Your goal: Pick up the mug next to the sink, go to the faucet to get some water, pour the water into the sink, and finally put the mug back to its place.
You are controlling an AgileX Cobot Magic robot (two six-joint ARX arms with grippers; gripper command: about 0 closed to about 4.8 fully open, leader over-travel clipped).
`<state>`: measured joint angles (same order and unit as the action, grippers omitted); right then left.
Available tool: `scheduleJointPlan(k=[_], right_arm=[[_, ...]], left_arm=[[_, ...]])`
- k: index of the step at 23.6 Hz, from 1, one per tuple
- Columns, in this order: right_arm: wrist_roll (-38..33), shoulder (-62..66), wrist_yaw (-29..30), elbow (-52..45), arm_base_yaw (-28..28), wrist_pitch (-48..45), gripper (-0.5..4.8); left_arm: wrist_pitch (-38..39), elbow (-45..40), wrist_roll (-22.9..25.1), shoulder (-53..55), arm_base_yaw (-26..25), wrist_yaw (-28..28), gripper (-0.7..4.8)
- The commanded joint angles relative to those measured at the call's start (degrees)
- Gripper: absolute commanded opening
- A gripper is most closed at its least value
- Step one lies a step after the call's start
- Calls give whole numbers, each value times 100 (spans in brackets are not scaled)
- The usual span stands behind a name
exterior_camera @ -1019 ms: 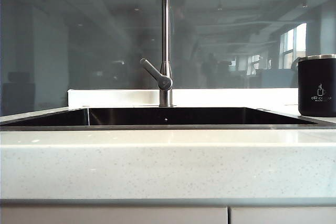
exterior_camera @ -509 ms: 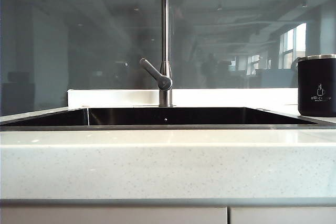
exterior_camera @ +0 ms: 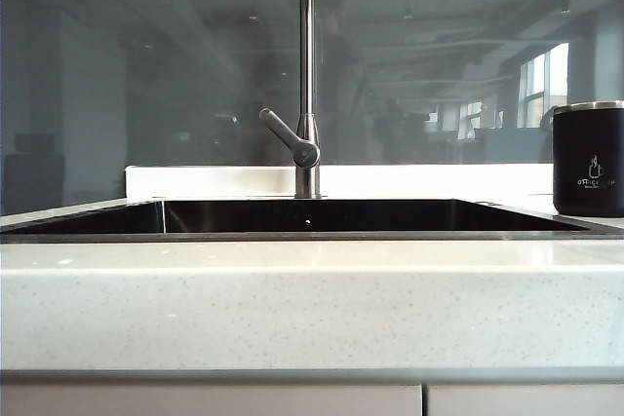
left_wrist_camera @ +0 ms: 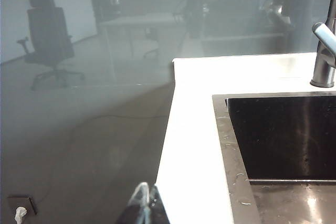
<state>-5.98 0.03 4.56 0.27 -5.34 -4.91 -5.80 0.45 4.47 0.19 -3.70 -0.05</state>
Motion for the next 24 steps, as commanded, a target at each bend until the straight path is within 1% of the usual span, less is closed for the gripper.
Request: scheduleJointPlan(k=[1,3,4,5,24], right_arm=[[4,-13,7,-20,0,-85,-5],[7,-13,7,-20,0,-85,-5],[7,-13,7,-20,0,-85,-5],[4,-13,7,-20,0,-85,-5],[4,-13,7,-20,0,-85,-5]], left_arm=[[-76,13,-42,2,0,7,-6],[-85,13,-105,2,0,7,-6],[-116,13,-273,2,0,-2,-6],[-116,13,-299,2,0,-33,-6],[-17,13,-297,2,2,15,-6]])
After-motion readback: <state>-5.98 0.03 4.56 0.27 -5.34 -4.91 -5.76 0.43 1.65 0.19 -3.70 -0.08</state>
